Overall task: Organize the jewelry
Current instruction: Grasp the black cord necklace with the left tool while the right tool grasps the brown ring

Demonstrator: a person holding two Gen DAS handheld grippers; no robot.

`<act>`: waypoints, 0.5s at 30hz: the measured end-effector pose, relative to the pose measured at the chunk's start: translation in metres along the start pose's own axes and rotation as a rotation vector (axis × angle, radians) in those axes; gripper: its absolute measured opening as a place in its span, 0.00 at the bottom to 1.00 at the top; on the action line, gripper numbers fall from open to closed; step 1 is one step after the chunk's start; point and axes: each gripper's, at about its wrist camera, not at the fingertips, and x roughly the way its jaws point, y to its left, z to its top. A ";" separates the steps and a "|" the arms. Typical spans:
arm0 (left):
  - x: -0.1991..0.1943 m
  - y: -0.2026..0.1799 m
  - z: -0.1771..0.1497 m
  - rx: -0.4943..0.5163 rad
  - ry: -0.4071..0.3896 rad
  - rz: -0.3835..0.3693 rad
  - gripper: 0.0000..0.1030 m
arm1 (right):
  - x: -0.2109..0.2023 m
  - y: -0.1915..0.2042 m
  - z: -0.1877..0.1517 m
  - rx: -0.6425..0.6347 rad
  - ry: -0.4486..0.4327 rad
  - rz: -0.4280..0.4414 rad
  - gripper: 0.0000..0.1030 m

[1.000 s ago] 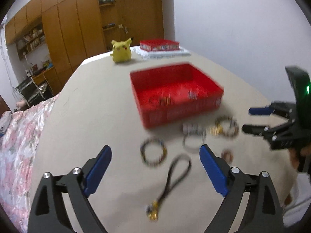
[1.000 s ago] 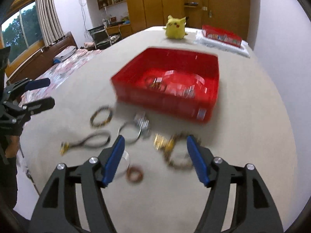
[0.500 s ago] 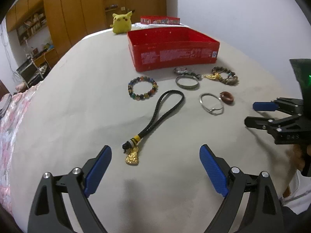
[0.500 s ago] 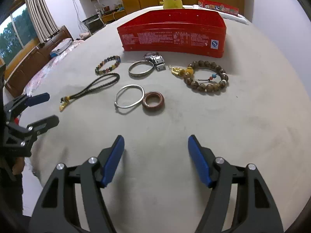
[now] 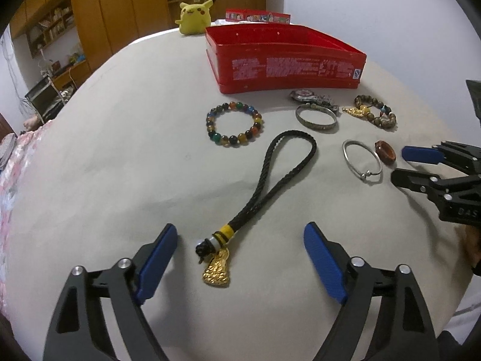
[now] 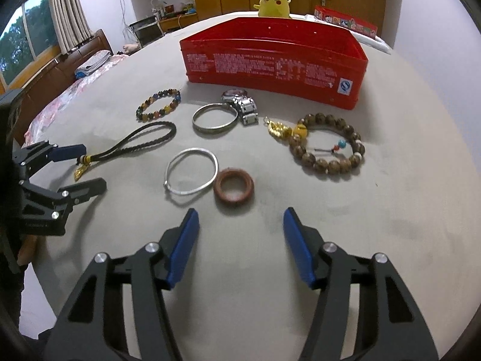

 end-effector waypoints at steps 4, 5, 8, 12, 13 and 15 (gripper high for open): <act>0.001 -0.004 0.002 0.014 -0.004 -0.011 0.70 | 0.004 0.002 0.005 -0.011 -0.004 -0.001 0.47; 0.001 -0.005 0.003 0.016 -0.003 -0.014 0.68 | 0.005 0.001 0.006 -0.013 -0.004 0.000 0.47; 0.000 -0.008 0.005 0.015 0.003 -0.039 0.49 | 0.007 0.001 0.008 -0.017 -0.005 0.002 0.42; -0.001 -0.009 0.008 0.003 0.009 -0.056 0.32 | 0.008 0.001 0.009 -0.024 -0.006 0.008 0.34; -0.001 -0.010 0.009 0.001 0.010 -0.057 0.30 | 0.008 0.002 0.009 -0.026 -0.006 0.011 0.31; -0.001 -0.010 0.009 -0.001 0.011 -0.063 0.27 | 0.008 0.002 0.009 -0.029 -0.007 0.013 0.27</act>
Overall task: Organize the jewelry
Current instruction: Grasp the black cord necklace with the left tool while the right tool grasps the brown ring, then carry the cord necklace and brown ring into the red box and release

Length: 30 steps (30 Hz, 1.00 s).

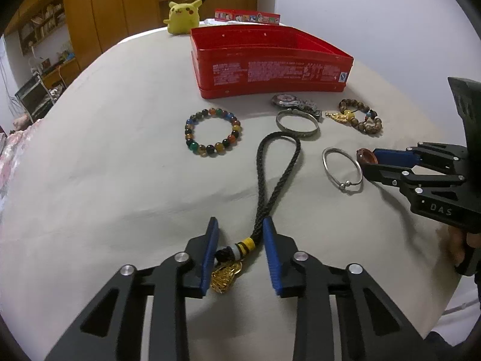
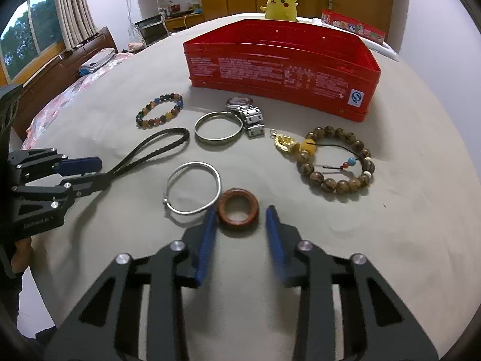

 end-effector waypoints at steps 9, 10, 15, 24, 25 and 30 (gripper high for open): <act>0.000 0.003 0.001 -0.037 0.005 -0.030 0.04 | -0.003 -0.003 -0.002 0.021 -0.009 0.019 0.27; -0.001 0.003 0.001 -0.039 0.004 -0.030 0.04 | -0.004 -0.003 -0.002 0.023 -0.010 0.020 0.27; -0.011 0.003 0.003 -0.043 -0.013 -0.030 0.04 | -0.012 -0.004 -0.002 0.027 -0.021 0.023 0.27; -0.037 -0.002 0.014 -0.038 -0.062 -0.029 0.04 | -0.030 -0.006 0.002 0.031 -0.053 0.024 0.27; -0.039 -0.002 0.015 -0.036 -0.067 -0.029 0.04 | -0.032 -0.006 0.002 0.032 -0.056 0.026 0.27; -0.055 -0.007 0.022 -0.017 -0.101 -0.028 0.04 | -0.044 -0.008 0.007 0.032 -0.076 0.022 0.27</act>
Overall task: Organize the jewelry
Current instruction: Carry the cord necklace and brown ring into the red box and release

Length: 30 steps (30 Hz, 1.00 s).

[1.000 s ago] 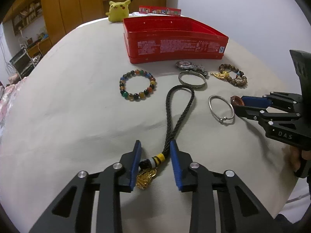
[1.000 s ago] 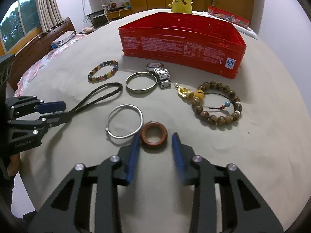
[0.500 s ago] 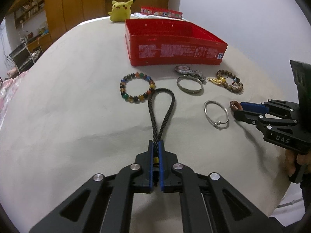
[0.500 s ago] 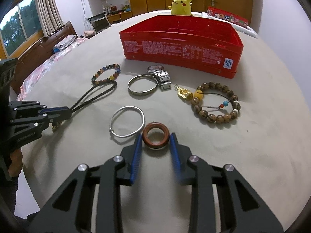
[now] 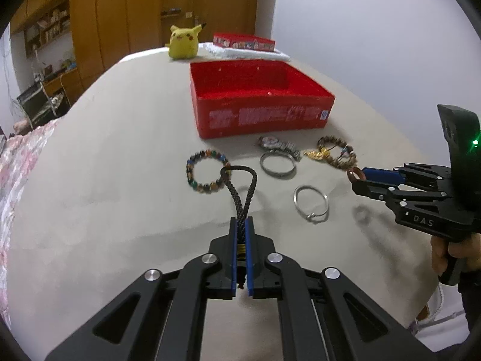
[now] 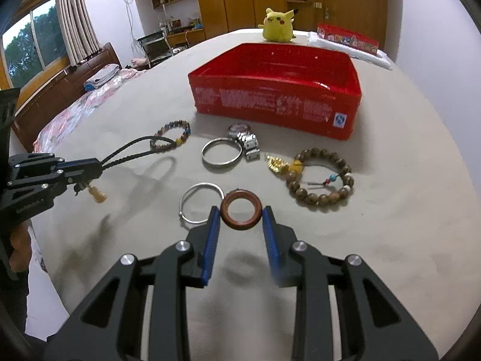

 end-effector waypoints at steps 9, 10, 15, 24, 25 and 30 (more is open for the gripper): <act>-0.024 -0.006 0.024 0.043 -0.069 0.017 0.04 | -0.019 -0.003 0.015 -0.014 -0.036 -0.012 0.27; -0.026 -0.007 0.027 0.047 -0.077 0.018 0.04 | -0.022 -0.003 0.017 -0.016 -0.041 -0.014 0.27; -0.033 -0.006 0.044 0.058 -0.110 0.017 0.04 | -0.031 -0.008 0.034 -0.023 -0.066 -0.021 0.27; -0.028 -0.004 0.080 0.067 -0.145 0.011 0.04 | -0.043 -0.015 0.073 -0.044 -0.110 -0.035 0.27; -0.026 -0.003 0.083 0.069 -0.147 0.013 0.04 | -0.043 -0.016 0.076 -0.044 -0.112 -0.035 0.27; -0.015 0.000 0.104 0.073 -0.155 0.016 0.04 | -0.038 -0.020 0.099 -0.059 -0.124 -0.047 0.27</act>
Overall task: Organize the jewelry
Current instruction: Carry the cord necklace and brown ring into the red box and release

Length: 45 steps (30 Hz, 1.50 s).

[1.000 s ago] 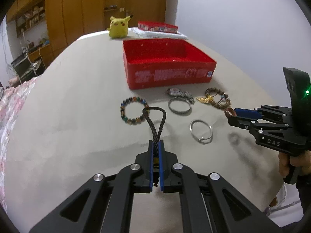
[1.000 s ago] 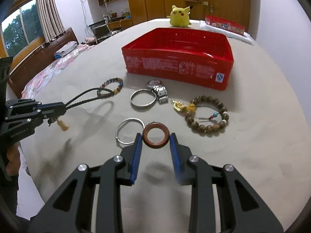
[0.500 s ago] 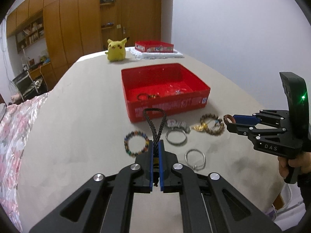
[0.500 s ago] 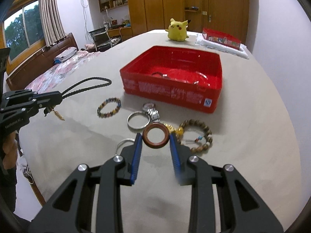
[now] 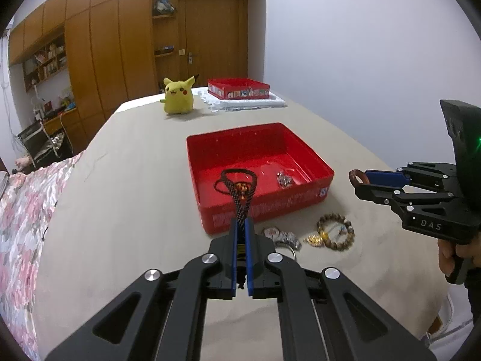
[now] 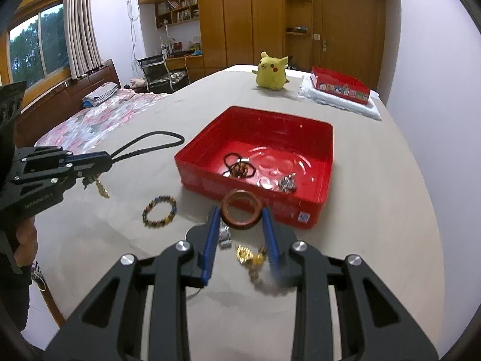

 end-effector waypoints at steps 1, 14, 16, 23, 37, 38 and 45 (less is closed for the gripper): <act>0.002 0.001 0.003 0.001 -0.002 -0.001 0.04 | 0.002 -0.001 0.002 -0.001 -0.001 -0.001 0.27; 0.070 0.016 0.040 0.001 0.044 -0.017 0.04 | 0.065 -0.041 0.048 0.038 0.042 -0.018 0.27; 0.086 0.018 0.046 0.002 0.059 -0.022 0.04 | 0.080 -0.048 0.052 0.048 0.064 -0.018 0.27; 0.153 0.024 0.054 -0.009 0.142 -0.047 0.04 | 0.154 -0.074 0.054 0.092 0.186 -0.037 0.27; 0.212 0.029 0.043 -0.022 0.241 -0.056 0.04 | 0.197 -0.076 0.055 0.039 0.262 -0.107 0.27; 0.212 0.030 0.043 -0.022 0.242 -0.055 0.04 | 0.198 -0.075 0.054 0.028 0.265 -0.115 0.27; 0.211 0.027 0.044 -0.009 0.246 -0.043 0.06 | 0.197 -0.067 0.050 -0.010 0.273 -0.139 0.29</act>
